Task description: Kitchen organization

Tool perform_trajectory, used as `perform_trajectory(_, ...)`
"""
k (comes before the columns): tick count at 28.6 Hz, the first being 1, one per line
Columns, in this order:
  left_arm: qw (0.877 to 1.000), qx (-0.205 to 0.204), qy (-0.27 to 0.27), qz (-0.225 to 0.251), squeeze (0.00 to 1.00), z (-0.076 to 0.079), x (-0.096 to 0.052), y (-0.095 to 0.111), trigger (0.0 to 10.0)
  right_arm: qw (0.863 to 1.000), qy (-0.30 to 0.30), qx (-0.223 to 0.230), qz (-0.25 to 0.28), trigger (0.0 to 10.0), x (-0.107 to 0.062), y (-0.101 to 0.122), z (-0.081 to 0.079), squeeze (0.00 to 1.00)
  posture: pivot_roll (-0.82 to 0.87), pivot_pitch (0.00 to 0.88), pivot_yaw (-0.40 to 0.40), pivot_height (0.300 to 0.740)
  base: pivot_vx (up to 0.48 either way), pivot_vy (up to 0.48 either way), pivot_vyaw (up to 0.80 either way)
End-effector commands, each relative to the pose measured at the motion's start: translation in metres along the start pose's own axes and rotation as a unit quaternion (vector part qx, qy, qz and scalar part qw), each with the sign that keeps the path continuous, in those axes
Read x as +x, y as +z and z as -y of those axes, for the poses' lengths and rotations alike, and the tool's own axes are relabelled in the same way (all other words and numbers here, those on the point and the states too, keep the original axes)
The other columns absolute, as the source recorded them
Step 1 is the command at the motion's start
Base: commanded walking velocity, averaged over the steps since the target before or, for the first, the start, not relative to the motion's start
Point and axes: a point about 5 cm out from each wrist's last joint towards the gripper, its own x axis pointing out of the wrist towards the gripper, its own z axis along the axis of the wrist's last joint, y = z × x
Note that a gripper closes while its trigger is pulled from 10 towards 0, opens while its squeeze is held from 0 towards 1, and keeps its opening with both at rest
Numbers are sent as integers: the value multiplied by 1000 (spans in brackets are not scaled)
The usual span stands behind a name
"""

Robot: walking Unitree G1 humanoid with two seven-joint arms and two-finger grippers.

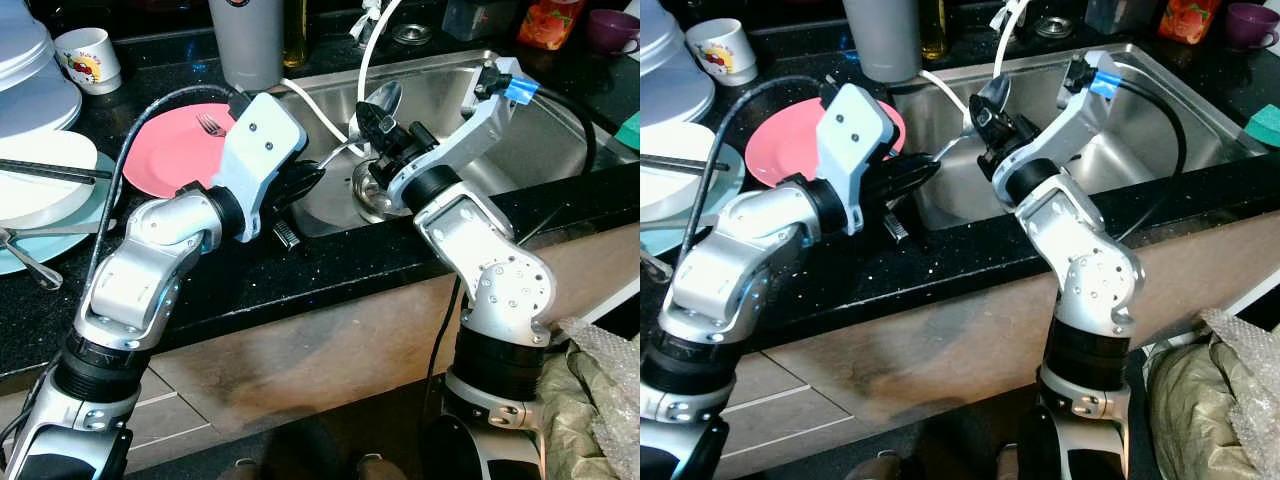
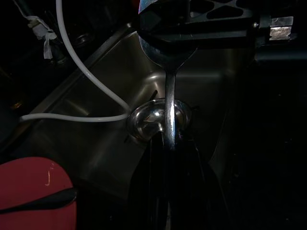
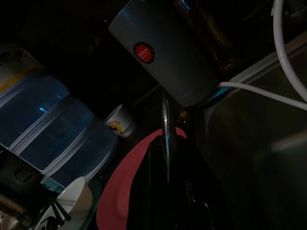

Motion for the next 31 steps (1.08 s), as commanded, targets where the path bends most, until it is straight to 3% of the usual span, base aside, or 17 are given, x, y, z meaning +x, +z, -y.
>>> perform_trajectory(1, 1000, 6, -2, -13, 0, 0, -2, -3, 10000, 1000, 4, 6, 10, 0, 0, 3, -2, 0, 29, 164, 31, 740, 0, 0, 0)
perform_trajectory(4, 1000, -1, -5, -17, 0, 0, -1, -5, 10000, 1000, 3, 5, 11, 0, 0, 4, -1, 0, 29, 164, 31, 740, 0, 0, 0)
perform_trajectory(5, 1000, -8, -4, -20, 827, -1, -1, -5, 10000, 1000, 3, 5, 12, 0, 0, 4, -1, 0, 29, 165, 31, 740, 0, 0, 0)
perform_trajectory(6, 1000, -8, -4, -20, 827, -1, -1, -5, 10000, 1000, 3, 5, 12, 0, 0, 4, -1, 0, 29, 165, 31, 740, 0, 0, 0)
perform_trajectory(7, 1000, -17, -4, -22, 1000, -1, -2, -5, 10000, 1000, 2, 5, 12, 0, 0, 4, 0, 0, 29, 165, 31, 740, 0, 0, 0)
perform_trajectory(13, 1000, -9, 6, -15, 1000, -4, -2, -2, 10000, 1000, 1, 5, 13, 0, 0, 5, 0, 0, 30, 165, 29, 740, 0, 0, 0)
perform_trajectory(14, 1000, -6, 9, -10, 0, -4, -2, -1, 10000, 1000, 1, 4, 14, 0, 0, 5, 1, 0, 30, 165, 29, 740, 0, 0, 0)
perform_trajectory(26, 999, -10, 21, 27, 0, -10, -4, 11, 10000, 994, -19, -104, 9, 0, 0, 16, 16, 0, 30, 166, 29, 740, 0, 0, 0)
perform_trajectory(31, 999, -6, 25, 27, 0, -12, -5, 10, 10000, 984, -63, -163, 30, 0, -1, 27, 31, 0, 31, 165, 30, 740, 0, 0, 0)
